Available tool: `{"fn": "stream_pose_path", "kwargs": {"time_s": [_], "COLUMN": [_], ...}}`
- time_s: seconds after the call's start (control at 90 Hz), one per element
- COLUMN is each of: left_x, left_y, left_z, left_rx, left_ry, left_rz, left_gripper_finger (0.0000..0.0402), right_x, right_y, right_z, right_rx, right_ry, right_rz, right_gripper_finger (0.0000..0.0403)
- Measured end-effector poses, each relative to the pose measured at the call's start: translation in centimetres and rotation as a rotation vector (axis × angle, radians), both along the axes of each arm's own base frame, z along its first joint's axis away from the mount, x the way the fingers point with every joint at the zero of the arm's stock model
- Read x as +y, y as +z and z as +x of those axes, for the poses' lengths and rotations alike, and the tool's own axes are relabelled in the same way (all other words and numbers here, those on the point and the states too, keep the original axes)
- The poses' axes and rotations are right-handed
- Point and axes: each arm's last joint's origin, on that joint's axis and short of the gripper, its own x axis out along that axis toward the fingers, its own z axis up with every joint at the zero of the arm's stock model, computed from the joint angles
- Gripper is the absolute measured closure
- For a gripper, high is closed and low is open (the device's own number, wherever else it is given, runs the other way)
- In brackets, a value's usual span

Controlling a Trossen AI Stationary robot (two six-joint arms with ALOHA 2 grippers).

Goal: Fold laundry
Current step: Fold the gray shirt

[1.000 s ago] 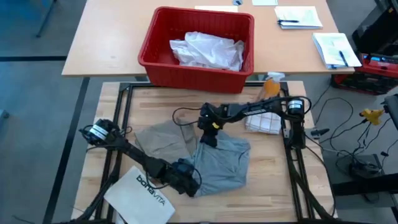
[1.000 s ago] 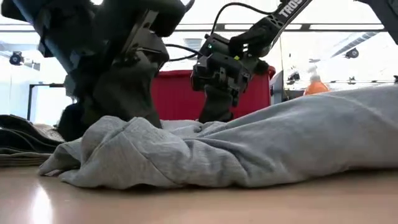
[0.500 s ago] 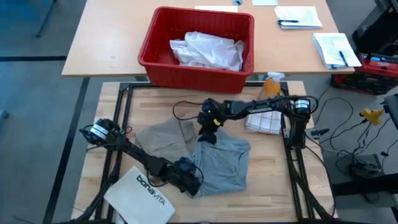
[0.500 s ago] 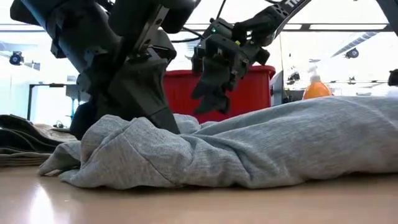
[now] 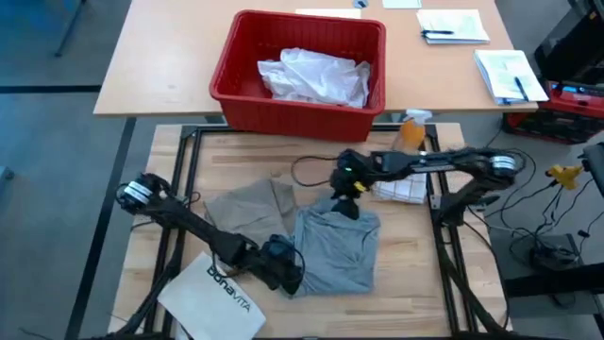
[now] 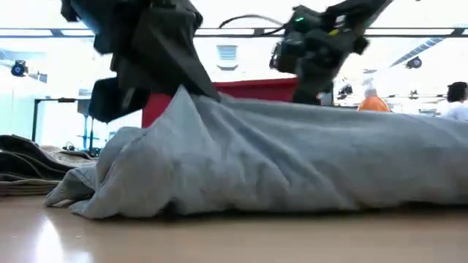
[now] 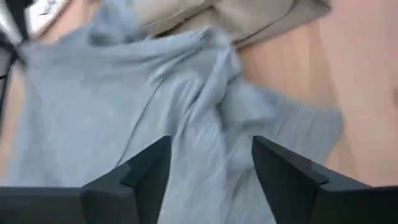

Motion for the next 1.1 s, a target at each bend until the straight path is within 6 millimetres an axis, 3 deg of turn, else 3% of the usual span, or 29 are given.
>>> {"fn": "stream_pose_path", "kwargs": {"time_s": [0.133, 0.3, 0.444, 0.622, 0.789, 1.1], "left_x": [0.6, 0.7, 0.3, -0.1, -0.2, -0.4], "left_y": [0.5, -1.1, -2.7, -4.6, -5.6, -4.5], "left_z": [0.1, 0.5, 0.6, 0.7, 0.8, 1.0], "left_rx": [0.007, 0.087, 0.134, 0.185, 0.212, 0.152], "left_ry": [-0.012, -0.069, -0.031, -0.007, -0.003, -0.064], "left_rz": [-0.025, -0.073, -0.098, -0.097, -0.084, -0.072], "left_gripper_finger": [0.0402, 0.0402, 0.0402, 0.0402, 0.0402, 0.0396], "right_x": [1.0, 2.3, 4.9, 8.5, 11.1, 14.6], "right_y": [-0.4, 0.7, 1.3, -0.6, -3.5, -6.7], "right_z": [-3.4, -4.8, -4.7, -3.4, -2.7, -2.7], "right_rx": [0.016, -0.035, -0.095, -0.19, -0.214, -0.078], "right_ry": [-0.043, -0.028, 0.183, 0.363, 0.382, 0.418], "right_rz": [0.04, 0.064, 0.067, -0.042, -0.009, 0.043], "right_gripper_finger": [0.0233, 0.0232, 0.0228, 0.0244, 0.0294, 0.0392]}}
